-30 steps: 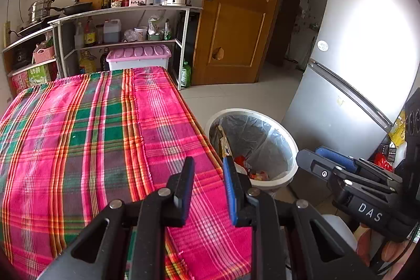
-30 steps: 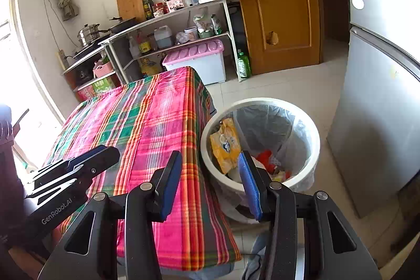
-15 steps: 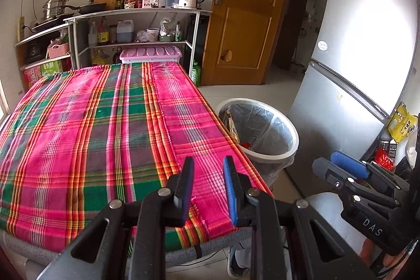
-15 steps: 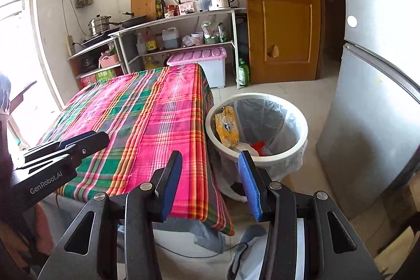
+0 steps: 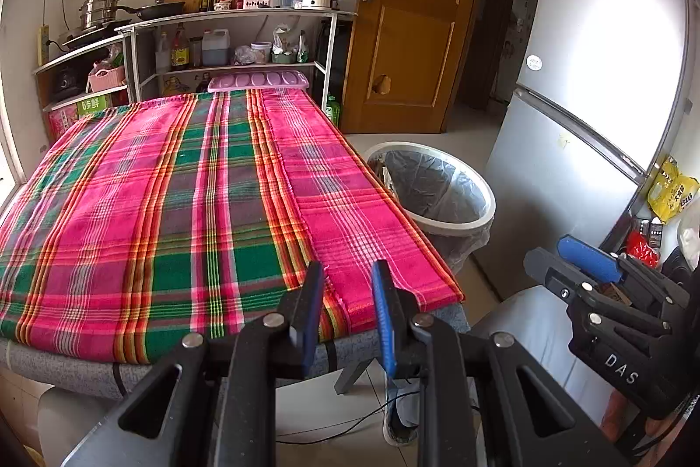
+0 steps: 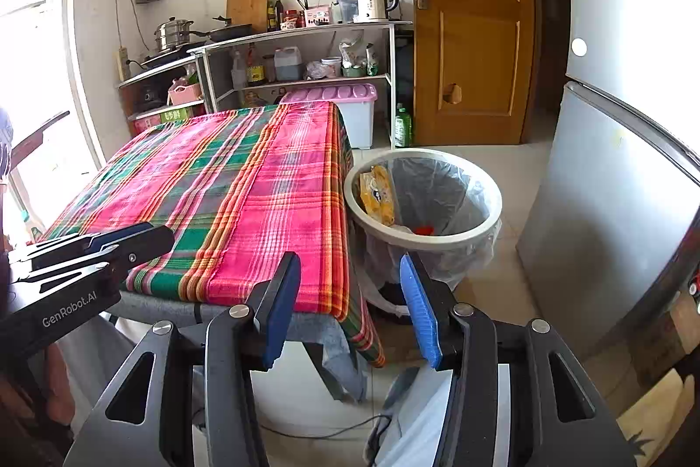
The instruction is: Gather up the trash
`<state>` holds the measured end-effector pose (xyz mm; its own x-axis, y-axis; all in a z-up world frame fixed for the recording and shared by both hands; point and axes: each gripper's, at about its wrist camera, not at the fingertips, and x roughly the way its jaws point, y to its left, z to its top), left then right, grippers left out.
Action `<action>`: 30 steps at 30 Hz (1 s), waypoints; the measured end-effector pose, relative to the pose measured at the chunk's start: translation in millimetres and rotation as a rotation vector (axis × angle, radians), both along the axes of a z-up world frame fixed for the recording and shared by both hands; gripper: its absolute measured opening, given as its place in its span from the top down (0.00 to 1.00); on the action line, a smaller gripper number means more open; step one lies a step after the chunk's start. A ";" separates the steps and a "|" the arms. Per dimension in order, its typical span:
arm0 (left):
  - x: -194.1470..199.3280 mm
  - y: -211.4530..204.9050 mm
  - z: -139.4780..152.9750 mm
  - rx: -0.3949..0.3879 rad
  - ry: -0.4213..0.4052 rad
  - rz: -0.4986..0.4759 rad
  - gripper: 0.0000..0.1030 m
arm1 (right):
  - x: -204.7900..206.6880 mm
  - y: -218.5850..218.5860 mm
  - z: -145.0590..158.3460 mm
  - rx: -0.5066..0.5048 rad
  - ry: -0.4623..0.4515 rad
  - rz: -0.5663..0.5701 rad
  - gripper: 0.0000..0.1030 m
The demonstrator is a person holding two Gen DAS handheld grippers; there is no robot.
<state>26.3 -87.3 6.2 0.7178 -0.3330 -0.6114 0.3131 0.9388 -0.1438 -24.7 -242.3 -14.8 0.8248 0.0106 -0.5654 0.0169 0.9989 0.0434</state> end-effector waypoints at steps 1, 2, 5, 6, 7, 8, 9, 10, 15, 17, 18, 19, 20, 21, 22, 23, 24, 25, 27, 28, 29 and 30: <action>-0.4 -0.3 -0.1 0.003 0.000 -0.001 0.77 | -0.8 -0.4 -0.1 0.000 -0.002 -0.002 0.52; -0.9 -1.0 -0.4 0.005 0.000 0.000 0.77 | -1.5 -0.9 -0.4 -0.001 -0.003 -0.002 0.52; -2.0 -1.3 0.3 0.006 -0.004 0.002 0.77 | -2.4 -0.6 0.2 -0.007 -0.006 -0.006 0.52; -1.9 -1.3 0.5 0.005 -0.003 0.002 0.77 | -2.4 -0.8 0.3 -0.005 -0.006 -0.006 0.52; -2.6 -1.1 0.1 0.007 -0.004 0.003 0.77 | -2.5 -0.8 0.2 -0.005 -0.004 -0.006 0.52; -3.1 -0.8 -0.3 0.009 -0.005 0.004 0.77 | -1.7 -1.0 0.5 -0.005 -0.003 -0.008 0.52; -3.2 -0.6 -0.1 0.008 -0.005 0.004 0.77 | -1.8 -1.1 0.8 -0.004 -0.003 -0.009 0.52; -3.2 -0.7 -0.3 0.008 -0.004 0.004 0.77 | -2.5 -0.7 0.6 -0.004 -0.003 -0.010 0.52; -3.3 -2.2 -0.8 0.011 -0.001 0.008 0.77 | -2.7 -0.7 0.6 -0.003 0.000 -0.009 0.52; -3.3 -2.2 -1.0 0.010 -0.001 0.008 0.77 | -2.8 -0.6 0.4 -0.004 0.000 -0.010 0.52; -3.5 -2.2 -1.0 0.011 -0.002 0.008 0.77 | -2.8 -0.5 0.4 -0.004 0.000 -0.012 0.52; -3.2 -1.8 -1.0 0.010 -0.001 0.008 0.77 | -2.7 -0.6 0.5 -0.005 0.000 -0.013 0.52; -3.3 -1.8 -1.0 0.011 -0.001 0.008 0.77 | -2.5 -0.8 0.6 -0.005 0.000 -0.013 0.52; -3.3 -1.6 -0.9 0.011 -0.002 0.008 0.77 | -2.6 -0.9 0.6 -0.005 0.000 -0.013 0.52; -3.4 -1.9 -0.9 0.011 -0.003 0.007 0.77 | -2.5 -1.0 0.7 -0.006 -0.001 -0.013 0.52; -3.5 -2.1 -1.0 0.011 -0.002 0.007 0.77 | -2.4 -1.1 0.9 -0.006 -0.001 -0.013 0.52; -3.6 -2.0 -1.1 0.012 -0.002 0.007 0.77 | -2.4 -1.2 0.8 -0.006 -0.001 -0.014 0.52; -3.6 -1.8 -1.0 0.011 -0.003 0.007 0.77 | -2.5 -1.4 0.9 -0.005 -0.001 -0.014 0.52; -3.5 -1.8 -1.1 0.010 -0.004 0.007 0.77 | -2.9 -2.4 1.2 -0.005 -0.003 -0.018 0.52; -3.4 -1.9 -1.1 0.010 -0.004 0.006 0.77 | -2.9 -2.8 1.2 -0.005 -0.004 -0.020 0.52; -3.6 -2.0 -1.2 0.010 -0.004 0.005 0.77 | -2.5 -3.1 1.5 -0.004 -0.003 -0.021 0.52; -3.9 -1.0 -1.3 0.009 -0.005 0.004 0.77 | -2.6 -3.3 1.6 -0.005 -0.004 -0.023 0.52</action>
